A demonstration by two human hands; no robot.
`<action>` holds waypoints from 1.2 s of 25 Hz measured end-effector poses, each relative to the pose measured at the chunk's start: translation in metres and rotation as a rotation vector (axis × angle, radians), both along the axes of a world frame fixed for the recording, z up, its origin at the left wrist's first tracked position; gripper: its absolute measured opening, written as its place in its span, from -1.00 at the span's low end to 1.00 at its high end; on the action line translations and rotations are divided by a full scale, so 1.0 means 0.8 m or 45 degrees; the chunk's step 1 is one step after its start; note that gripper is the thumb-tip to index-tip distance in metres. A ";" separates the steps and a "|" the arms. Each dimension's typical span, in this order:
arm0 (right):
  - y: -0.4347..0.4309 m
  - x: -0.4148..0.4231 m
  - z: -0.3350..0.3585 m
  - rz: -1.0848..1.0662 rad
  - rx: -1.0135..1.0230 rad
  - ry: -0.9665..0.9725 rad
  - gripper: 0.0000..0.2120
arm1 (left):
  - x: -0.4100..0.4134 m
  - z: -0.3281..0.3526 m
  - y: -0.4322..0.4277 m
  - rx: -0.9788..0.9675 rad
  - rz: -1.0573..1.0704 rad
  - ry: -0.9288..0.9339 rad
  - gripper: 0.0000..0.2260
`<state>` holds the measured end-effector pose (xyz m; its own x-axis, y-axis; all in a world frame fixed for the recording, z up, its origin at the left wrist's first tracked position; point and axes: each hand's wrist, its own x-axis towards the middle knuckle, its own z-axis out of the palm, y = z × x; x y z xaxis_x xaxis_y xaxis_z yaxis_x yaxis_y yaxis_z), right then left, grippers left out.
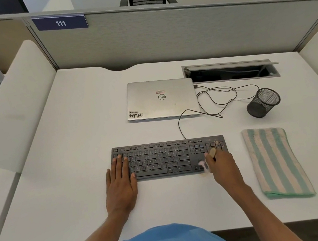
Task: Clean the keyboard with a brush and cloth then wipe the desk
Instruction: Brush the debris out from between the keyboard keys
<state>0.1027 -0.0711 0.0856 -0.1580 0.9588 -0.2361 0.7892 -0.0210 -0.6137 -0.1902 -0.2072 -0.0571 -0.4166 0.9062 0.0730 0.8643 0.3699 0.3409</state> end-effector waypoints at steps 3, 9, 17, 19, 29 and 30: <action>0.010 0.000 0.007 -0.021 -0.001 -0.051 -0.58 | 0.000 0.000 0.000 0.008 0.004 -0.003 -0.42; -0.005 -0.007 0.005 -0.053 0.105 0.074 -0.62 | 0.000 0.000 0.001 0.009 0.001 -0.007 -0.43; 0.001 0.000 0.014 -0.054 0.086 0.075 -0.63 | -0.001 -0.002 -0.001 0.007 -0.004 -0.003 -0.42; -0.003 0.002 0.005 -0.071 0.093 0.133 -0.65 | -0.001 -0.001 0.000 0.007 0.000 -0.007 -0.42; 0.006 -0.004 0.029 0.009 -0.030 0.177 -0.69 | -0.002 -0.003 -0.001 0.019 -0.009 -0.023 -0.42; 0.006 -0.015 0.033 0.072 -0.095 0.172 -0.72 | -0.002 -0.002 -0.001 0.017 -0.010 -0.021 -0.42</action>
